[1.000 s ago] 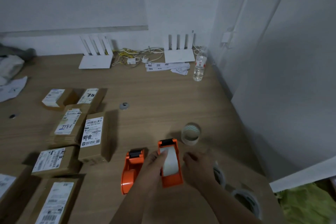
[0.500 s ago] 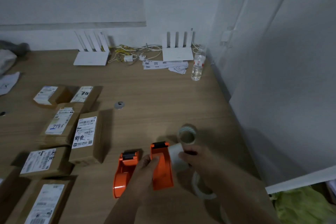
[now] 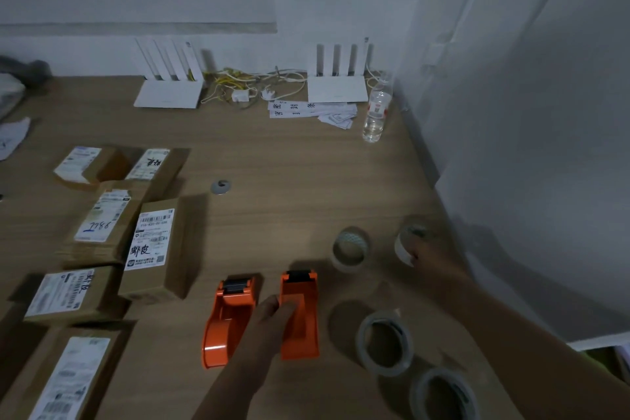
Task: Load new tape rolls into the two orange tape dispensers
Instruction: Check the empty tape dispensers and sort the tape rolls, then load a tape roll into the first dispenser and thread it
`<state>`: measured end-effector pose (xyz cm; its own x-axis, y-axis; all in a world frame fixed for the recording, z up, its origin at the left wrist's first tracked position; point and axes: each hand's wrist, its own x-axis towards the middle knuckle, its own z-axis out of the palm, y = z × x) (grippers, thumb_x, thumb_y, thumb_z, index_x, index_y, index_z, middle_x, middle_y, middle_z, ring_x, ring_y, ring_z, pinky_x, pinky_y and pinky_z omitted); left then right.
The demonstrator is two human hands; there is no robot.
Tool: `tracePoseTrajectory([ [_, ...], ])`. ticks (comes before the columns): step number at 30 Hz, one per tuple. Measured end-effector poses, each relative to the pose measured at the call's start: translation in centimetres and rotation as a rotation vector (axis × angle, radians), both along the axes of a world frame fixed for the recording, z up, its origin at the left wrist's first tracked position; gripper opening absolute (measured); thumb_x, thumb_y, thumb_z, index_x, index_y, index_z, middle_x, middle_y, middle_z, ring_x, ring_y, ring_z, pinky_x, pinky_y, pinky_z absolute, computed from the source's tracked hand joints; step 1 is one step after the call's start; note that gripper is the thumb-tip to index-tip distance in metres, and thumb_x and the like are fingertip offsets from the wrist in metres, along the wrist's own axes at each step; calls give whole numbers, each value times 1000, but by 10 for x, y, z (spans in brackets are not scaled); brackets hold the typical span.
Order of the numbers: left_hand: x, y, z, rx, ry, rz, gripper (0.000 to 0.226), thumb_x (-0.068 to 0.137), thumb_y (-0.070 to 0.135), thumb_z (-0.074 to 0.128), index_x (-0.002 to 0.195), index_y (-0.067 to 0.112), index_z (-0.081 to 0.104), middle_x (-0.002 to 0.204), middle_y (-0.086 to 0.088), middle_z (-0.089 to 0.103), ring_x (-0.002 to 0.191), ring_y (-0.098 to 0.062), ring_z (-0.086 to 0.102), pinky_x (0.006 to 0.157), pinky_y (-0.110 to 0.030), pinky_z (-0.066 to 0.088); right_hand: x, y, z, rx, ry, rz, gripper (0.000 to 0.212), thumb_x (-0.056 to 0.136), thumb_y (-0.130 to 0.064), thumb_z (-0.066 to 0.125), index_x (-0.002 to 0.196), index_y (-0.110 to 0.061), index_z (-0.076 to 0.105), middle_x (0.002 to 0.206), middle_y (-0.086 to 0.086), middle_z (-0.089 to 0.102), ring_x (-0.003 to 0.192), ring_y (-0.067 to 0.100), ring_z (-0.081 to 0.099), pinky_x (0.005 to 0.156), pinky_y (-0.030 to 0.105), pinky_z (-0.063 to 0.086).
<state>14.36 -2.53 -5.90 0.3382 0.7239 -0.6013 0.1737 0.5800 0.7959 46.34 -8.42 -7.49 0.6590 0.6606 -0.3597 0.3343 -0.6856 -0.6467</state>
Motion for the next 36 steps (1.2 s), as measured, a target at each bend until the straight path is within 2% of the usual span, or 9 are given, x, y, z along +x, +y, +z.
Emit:
tracePoseTrajectory([
  [6,0,-2,-5,-8,-35,54,16,92,14,58,91,2,69,80,-13,66,74,-23,59,67,-29,48,0,10,-14,-43,2,-157,60,74,-61,63,120,-23,66,124,4,66,109,27,63,101,43,47],
  [9,-1,-1,-7,15,-26,52,13,92,15,58,86,9,68,75,-9,65,64,-15,59,57,-24,48,-8,16,-10,-195,30,-49,45,93,-27,55,130,0,57,138,20,54,122,36,52,103,36,41],
  [12,0,-1,-9,22,-29,43,13,92,15,57,86,10,67,73,-7,65,60,-12,58,51,-20,49,-6,21,-14,-320,-2,82,33,96,0,45,125,15,51,133,29,52,121,40,49,67,12,43],
  [13,0,-1,-9,16,-28,48,13,93,15,57,85,11,67,72,-7,64,59,-12,58,50,-20,48,-6,21,-13,-358,-17,102,33,96,1,43,125,15,51,132,29,52,121,40,49,61,12,40],
  [16,0,0,-10,0,-33,62,14,92,15,57,89,8,68,76,-9,67,69,-19,61,59,-25,50,-5,16,-12,-357,-117,164,37,97,-6,43,129,8,51,141,26,47,126,39,46,100,30,43],
  [18,-1,0,-13,-9,-39,59,14,92,14,57,89,7,69,78,-10,68,70,-20,62,63,-28,49,-9,8,-12,-345,-179,236,38,96,-7,44,132,0,52,144,23,45,129,39,43,108,41,37],
  [25,-7,-8,-33,-59,-23,107,18,92,12,57,86,10,74,80,-11,72,74,-22,64,67,-31,51,-63,-22,-8,-85,-341,205,27,84,-9,60,109,-12,69,111,14,69,100,33,64,83,38,52],
  [29,-9,-11,-41,-66,-26,110,18,92,9,58,94,11,76,86,-7,79,79,-20,70,75,-35,52,-100,-43,3,-34,-210,141,25,86,-15,64,109,-20,70,109,1,70,101,24,65,88,32,48],
  [36,-14,-18,-52,-47,41,79,23,88,-2,58,103,7,73,87,-4,79,78,-16,72,68,-25,55,-132,-63,-3,-122,-175,61,11,81,-22,68,90,-22,73,92,2,76,87,22,68,70,23,37],
])
